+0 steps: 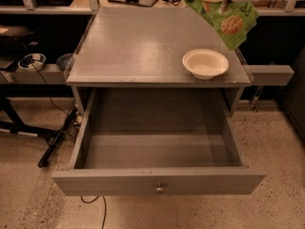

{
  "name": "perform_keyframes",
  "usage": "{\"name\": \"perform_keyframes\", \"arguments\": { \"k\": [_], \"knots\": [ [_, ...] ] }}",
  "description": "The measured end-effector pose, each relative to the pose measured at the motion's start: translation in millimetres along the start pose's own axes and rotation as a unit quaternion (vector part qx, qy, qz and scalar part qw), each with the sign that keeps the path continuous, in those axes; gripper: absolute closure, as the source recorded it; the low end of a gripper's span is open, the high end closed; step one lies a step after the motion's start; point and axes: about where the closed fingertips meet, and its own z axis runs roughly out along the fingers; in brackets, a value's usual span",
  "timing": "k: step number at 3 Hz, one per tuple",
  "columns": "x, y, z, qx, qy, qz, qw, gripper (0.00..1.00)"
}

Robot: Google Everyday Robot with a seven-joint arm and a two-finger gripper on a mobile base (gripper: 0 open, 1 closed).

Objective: Place green rice chip bag into top drawer

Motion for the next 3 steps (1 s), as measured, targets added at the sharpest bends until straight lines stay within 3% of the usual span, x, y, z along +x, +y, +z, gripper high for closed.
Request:
{"name": "perform_keyframes", "arguments": {
  "k": [1, 2, 3],
  "knots": [
    [18, 23, 3, 0.01, 0.028, -0.001, 0.9996, 1.0],
    [28, 41, 4, -0.005, 0.032, 0.013, 0.9994, 1.0],
    [36, 65, 8, -0.073, -0.007, 0.055, 0.9958, 1.0]
  ]
}}
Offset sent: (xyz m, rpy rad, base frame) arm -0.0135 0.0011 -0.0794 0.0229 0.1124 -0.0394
